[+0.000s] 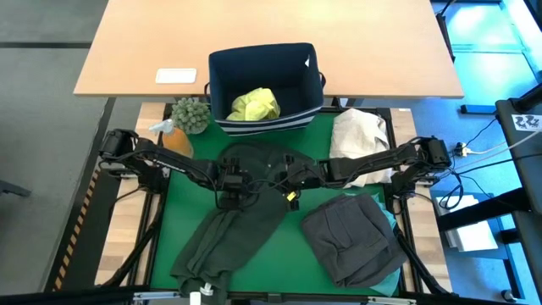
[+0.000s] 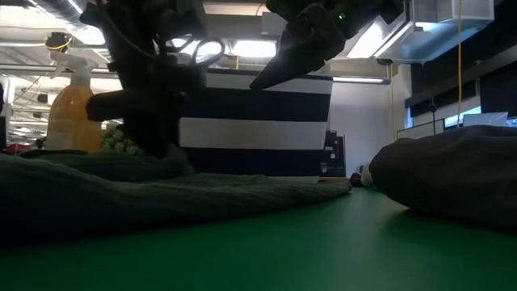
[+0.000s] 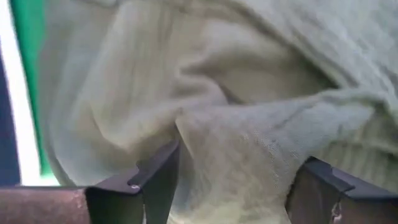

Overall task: Fold laundry
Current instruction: Fold the green polo shirt

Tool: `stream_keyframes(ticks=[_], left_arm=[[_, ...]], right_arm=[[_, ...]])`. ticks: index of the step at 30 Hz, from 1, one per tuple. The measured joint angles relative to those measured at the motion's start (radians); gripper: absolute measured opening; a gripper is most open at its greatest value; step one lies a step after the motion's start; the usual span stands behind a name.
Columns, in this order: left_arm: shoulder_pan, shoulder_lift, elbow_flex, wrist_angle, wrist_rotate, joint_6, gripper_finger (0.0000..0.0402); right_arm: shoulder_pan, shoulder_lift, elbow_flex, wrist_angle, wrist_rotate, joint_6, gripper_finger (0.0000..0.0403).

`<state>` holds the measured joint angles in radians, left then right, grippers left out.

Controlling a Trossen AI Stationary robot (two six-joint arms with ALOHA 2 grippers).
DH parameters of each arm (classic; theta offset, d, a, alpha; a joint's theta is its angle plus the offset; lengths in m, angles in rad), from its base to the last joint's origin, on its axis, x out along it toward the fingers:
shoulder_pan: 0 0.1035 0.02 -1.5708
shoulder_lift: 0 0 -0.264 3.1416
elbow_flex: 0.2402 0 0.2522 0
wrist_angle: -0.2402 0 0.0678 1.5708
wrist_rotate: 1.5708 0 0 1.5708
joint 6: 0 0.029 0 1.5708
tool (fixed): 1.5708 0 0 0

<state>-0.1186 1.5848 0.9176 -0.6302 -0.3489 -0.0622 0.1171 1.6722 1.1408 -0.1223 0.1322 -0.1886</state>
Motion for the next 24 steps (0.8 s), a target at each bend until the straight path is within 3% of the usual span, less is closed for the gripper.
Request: stream_keyframes(ticks=[13,18,24], left_arm=[[-0.032,0.000,0.055,-0.202,0.081,-0.119,0.0256],[-0.062,-0.001,0.135,-0.304,0.067,-0.166,0.0257],[-0.142,-0.021,0.167,-0.300,-0.003,-0.185,0.0253]], right_arm=[[0.000,0.000,0.000,0.002,0.000,-0.003,0.0005],[0.000,0.000,0.000,0.002,0.000,-0.003,0.0005],[0.000,0.000,0.000,0.002,0.000,-0.003,0.0005]])
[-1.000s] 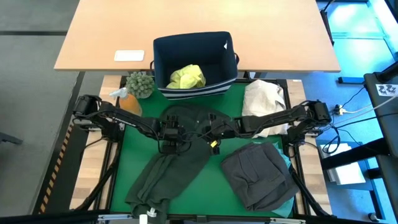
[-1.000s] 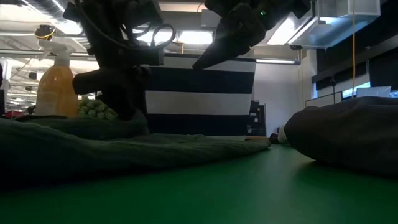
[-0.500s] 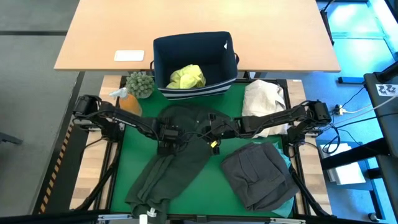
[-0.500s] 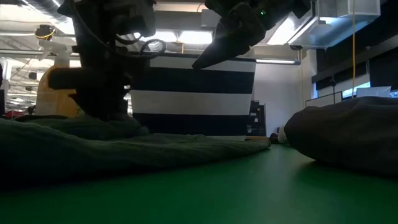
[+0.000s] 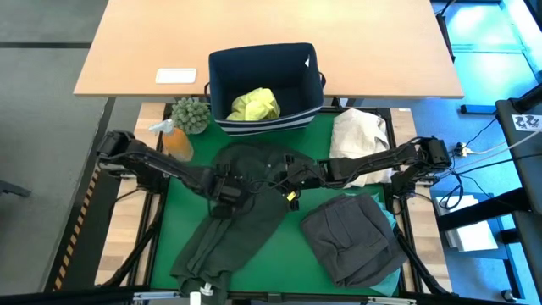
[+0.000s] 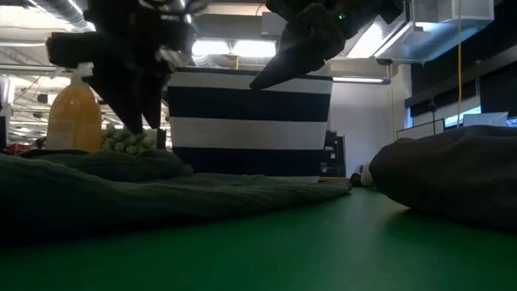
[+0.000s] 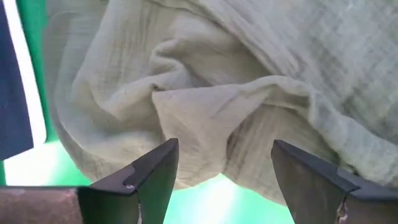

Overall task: Fold laundry
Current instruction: Fold the green polo shirt

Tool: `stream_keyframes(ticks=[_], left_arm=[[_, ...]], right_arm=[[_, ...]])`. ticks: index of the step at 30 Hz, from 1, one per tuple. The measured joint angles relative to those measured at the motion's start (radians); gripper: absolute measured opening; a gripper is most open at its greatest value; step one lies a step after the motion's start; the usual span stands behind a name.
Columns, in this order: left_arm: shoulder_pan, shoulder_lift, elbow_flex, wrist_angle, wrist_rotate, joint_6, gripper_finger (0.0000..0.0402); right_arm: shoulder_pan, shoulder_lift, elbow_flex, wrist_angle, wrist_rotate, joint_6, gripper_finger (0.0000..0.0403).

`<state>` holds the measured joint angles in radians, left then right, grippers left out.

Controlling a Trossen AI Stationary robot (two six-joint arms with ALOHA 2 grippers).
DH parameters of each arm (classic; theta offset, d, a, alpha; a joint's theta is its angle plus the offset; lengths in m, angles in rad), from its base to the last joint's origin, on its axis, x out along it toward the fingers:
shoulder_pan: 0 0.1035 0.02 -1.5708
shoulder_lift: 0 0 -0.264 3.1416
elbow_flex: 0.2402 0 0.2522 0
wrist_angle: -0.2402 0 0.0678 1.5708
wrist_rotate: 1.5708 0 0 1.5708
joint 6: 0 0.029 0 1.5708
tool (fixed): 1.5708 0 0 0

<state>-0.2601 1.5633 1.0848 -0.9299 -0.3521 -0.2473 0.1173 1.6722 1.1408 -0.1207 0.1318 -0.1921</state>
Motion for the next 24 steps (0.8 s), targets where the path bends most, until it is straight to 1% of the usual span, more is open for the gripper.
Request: stream_keyframes(ticks=[4,8,15,21,24], left_arm=[[-0.048,-0.035,-0.004,-0.023,-0.050,-0.068,0.0248],[-0.109,-0.057,-0.004,-0.035,-0.137,-0.127,0.0243],[-0.193,-0.058,-0.004,-0.032,-0.202,-0.251,0.0242],[-0.282,-0.058,-0.005,-0.030,-0.311,-0.351,0.0242],[-0.318,-0.058,-0.005,-0.027,-0.330,-0.417,0.0242]], right_arm=[[0.000,0.000,0.000,-0.001,0.000,0.000,0.0005],[0.000,0.000,0.000,-0.001,0.000,0.000,0.0005],[0.000,0.000,0.000,0.000,0.000,0.000,0.0005],[0.000,0.000,0.000,0.000,0.000,0.000,0.0005],[0.000,0.000,0.000,0.000,0.000,0.000,0.0005]])
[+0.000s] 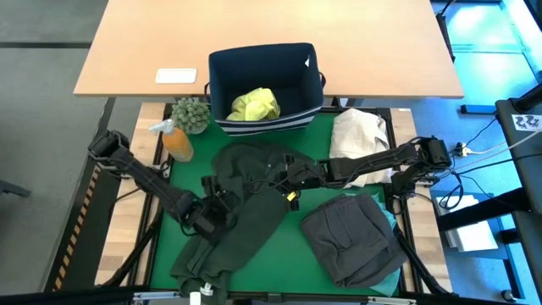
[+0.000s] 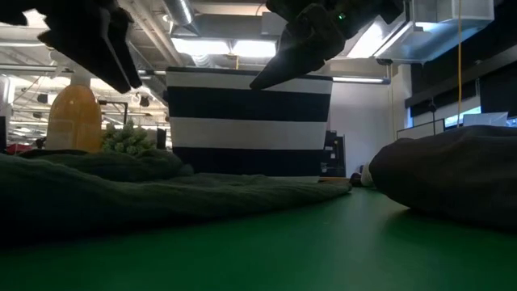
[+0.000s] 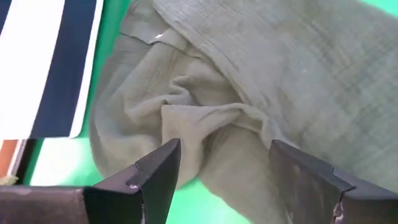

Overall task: Fold laundry
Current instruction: Fold the green polo shirt

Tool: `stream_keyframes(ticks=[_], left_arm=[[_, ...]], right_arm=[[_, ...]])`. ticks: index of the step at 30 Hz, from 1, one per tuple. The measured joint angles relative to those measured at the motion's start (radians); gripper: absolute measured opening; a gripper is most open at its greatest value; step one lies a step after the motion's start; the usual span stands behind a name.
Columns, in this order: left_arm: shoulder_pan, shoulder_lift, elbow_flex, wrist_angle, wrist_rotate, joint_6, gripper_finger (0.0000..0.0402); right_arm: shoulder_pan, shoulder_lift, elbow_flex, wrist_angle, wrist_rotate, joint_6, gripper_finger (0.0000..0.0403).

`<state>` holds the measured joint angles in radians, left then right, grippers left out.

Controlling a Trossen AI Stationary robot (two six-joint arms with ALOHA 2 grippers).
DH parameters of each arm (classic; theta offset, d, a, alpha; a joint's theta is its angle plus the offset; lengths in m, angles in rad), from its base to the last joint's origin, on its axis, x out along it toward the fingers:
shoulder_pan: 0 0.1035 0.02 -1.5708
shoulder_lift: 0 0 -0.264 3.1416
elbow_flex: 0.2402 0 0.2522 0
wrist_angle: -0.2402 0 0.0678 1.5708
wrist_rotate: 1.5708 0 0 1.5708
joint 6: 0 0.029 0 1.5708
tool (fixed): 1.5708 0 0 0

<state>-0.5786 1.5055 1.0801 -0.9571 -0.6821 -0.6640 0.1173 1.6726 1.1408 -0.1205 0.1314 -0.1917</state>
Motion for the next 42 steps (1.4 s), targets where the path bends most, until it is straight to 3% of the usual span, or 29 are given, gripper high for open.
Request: stream_keyframes(ticks=[15,22,28,35,42], left_arm=[[-0.208,0.000,0.000,-0.037,-0.161,-0.431,0.0242],[-0.246,0.001,-0.006,-0.052,-0.054,-0.603,0.0242],[-0.253,0.001,-0.083,-0.016,0.034,-0.740,0.0242],[-0.248,0.002,-0.186,0.141,0.081,-0.752,0.0242],[-0.238,0.002,-0.208,0.086,0.182,-0.801,0.0242]], right_arm=[[0.000,0.000,0.000,0.001,0.000,0.003,0.0005],[0.000,0.000,0.000,0.001,0.000,0.003,0.0005],[0.000,0.000,0.000,0.000,-0.001,0.004,0.0005],[0.000,0.000,0.000,0.000,-0.006,0.004,0.0005],[0.000,0.000,0.000,0.004,-0.011,0.004,0.0005]])
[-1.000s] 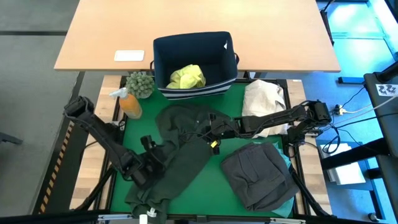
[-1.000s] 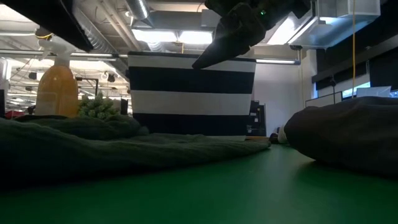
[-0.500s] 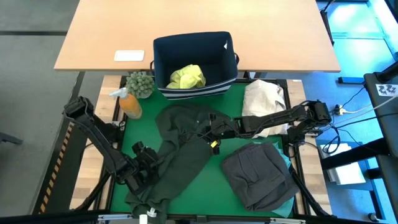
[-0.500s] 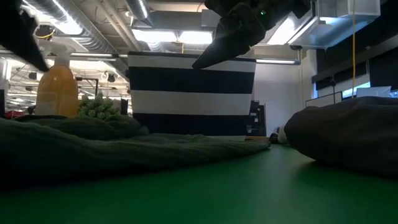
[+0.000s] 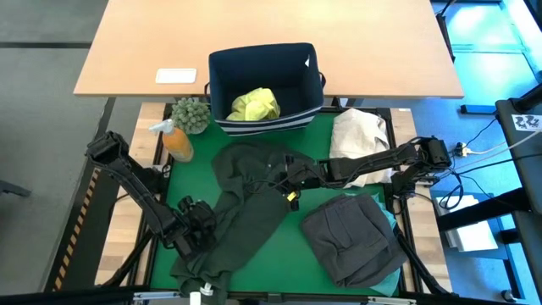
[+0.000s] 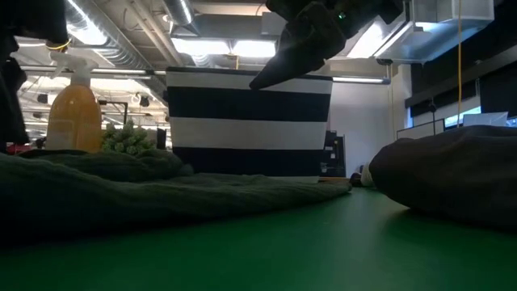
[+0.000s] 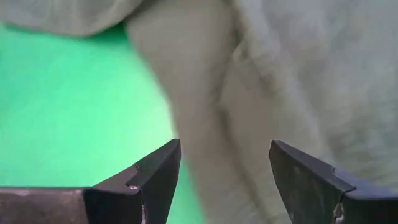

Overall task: Fold laundry
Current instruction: Fold the green polo shirt

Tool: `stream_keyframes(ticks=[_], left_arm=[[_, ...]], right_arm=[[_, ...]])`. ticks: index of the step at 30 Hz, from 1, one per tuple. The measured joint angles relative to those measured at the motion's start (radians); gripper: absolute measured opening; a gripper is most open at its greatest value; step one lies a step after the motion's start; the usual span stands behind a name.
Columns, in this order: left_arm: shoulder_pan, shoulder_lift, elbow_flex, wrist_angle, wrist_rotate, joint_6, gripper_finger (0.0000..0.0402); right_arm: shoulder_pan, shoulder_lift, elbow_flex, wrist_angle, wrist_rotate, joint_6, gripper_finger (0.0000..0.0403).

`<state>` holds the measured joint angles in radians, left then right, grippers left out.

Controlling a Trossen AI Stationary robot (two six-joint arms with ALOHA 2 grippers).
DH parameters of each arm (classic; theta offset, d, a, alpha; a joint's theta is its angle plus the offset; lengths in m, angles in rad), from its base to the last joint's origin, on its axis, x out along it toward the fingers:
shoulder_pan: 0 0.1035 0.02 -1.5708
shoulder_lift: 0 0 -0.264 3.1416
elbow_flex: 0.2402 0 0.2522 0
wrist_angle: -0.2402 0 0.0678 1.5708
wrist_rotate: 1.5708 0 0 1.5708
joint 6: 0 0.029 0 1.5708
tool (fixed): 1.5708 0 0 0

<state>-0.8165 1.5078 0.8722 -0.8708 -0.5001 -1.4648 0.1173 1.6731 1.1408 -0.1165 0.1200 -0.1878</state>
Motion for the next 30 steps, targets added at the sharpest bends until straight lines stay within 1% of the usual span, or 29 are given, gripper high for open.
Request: stream_keyframes(ticks=[9,15,19,24,30], left_arm=[[0.000,0.000,0.000,-0.137,0.074,-0.098,0.0242],[0.004,0.001,0.000,-0.137,0.092,-0.106,0.0242],[0.018,0.029,0.000,-0.106,0.100,-0.105,0.0242],[0.029,0.079,0.000,0.009,0.099,-0.061,0.0242],[0.029,0.086,0.000,0.088,0.099,-0.044,0.0242]], right_arm=[[0.000,0.000,0.000,0.003,0.000,0.000,0.0005],[0.000,0.000,0.000,0.003,0.000,0.000,0.0005],[0.000,0.000,0.000,0.003,0.000,0.000,0.0005],[0.000,0.000,0.000,0.003,0.000,0.000,0.0005],[0.000,0.000,0.000,0.003,0.000,0.000,0.0005]])
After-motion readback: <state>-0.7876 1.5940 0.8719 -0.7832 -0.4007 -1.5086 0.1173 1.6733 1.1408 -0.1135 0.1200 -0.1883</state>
